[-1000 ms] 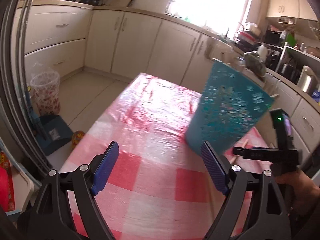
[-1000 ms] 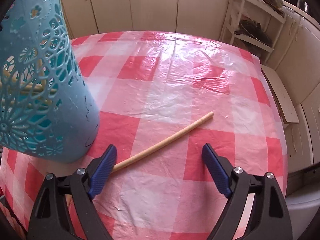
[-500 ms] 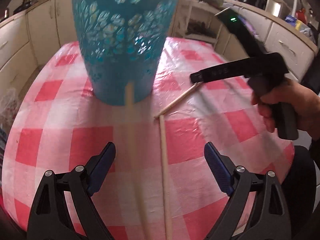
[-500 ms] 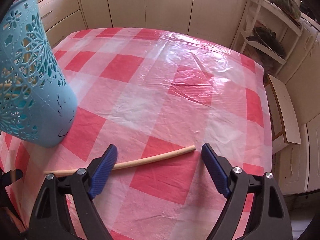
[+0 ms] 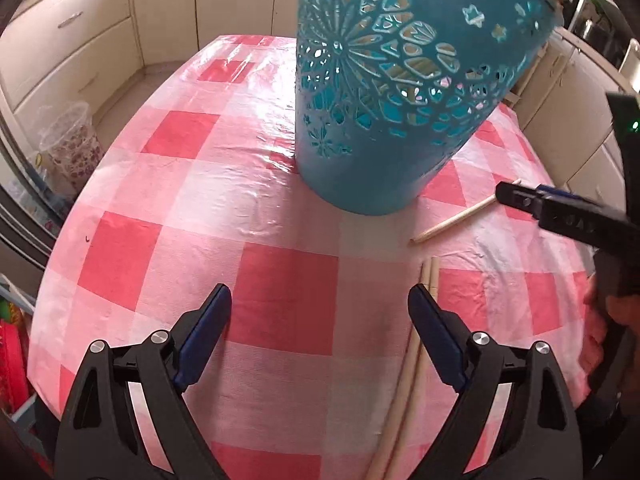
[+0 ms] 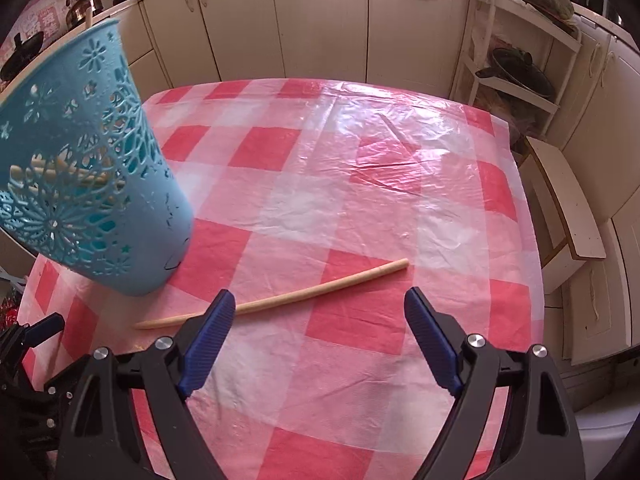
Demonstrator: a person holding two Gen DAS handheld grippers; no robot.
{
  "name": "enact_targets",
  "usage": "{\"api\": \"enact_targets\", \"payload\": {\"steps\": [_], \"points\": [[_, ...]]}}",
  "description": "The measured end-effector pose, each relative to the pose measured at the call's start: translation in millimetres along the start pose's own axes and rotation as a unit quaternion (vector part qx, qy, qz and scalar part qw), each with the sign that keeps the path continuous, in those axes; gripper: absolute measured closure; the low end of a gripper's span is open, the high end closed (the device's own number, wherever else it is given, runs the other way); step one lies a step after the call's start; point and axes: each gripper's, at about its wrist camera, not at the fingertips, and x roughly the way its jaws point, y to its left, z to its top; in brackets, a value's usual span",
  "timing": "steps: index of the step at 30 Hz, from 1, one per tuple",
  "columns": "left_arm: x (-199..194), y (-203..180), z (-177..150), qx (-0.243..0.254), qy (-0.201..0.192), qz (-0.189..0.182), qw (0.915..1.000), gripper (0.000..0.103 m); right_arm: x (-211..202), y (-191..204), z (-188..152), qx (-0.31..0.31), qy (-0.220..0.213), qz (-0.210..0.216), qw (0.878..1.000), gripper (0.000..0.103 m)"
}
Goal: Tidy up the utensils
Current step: 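Lower both grippers back toward the loose sticks beside the basket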
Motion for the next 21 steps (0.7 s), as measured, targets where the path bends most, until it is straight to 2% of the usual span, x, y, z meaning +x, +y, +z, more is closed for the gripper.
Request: {"api": "enact_targets", "payload": {"steps": [2, 4, 7, 10, 16, 18, 20, 21], "points": [[-9.7, -6.8, -1.7, 0.012, -0.007, -0.035, 0.9993, 0.017, 6.8, 4.1, 2.6, 0.003, 0.006, -0.005, 1.000, 0.020], [-9.1, -20.6, -5.5, 0.048, 0.005, -0.055, 0.9973, 0.017, 14.4, 4.4, 4.7, 0.011, 0.014, -0.007, 1.000, 0.020], [4.4, -32.9, -12.4, 0.076, 0.029, -0.018, 0.9965, 0.017, 24.4, 13.3, 5.1, -0.008, 0.027, -0.020, 0.999, 0.019], [7.9, -34.6, -12.4, 0.088, 0.028, 0.027, 0.9954, 0.017, 23.3, 15.7, 4.0, -0.027, 0.039, -0.017, 0.999, 0.017], [5.6, -4.9, -7.2, 0.035, 0.017, 0.071, 0.9967, 0.017, 20.5, -1.5, 1.6, -0.065, 0.058, -0.003, 0.996, 0.012], [3.8, 0.7, -5.7, 0.020, 0.017, 0.062, 0.9977, 0.017, 20.2, -8.7, 0.7, -0.066, 0.055, -0.012, 0.996, 0.009], [-5.5, 0.9, -6.8, 0.010, 0.005, 0.019, 0.9998, 0.017, 21.7, -18.1, 1.0, -0.051, 0.053, -0.013, 0.997, 0.008], [-9.3, -6.3, -9.8, 0.027, 0.005, 0.007, 0.9996, 0.017, 22.1, -21.0, 0.8, -0.045, 0.050, -0.012, 0.998, 0.007]]}}
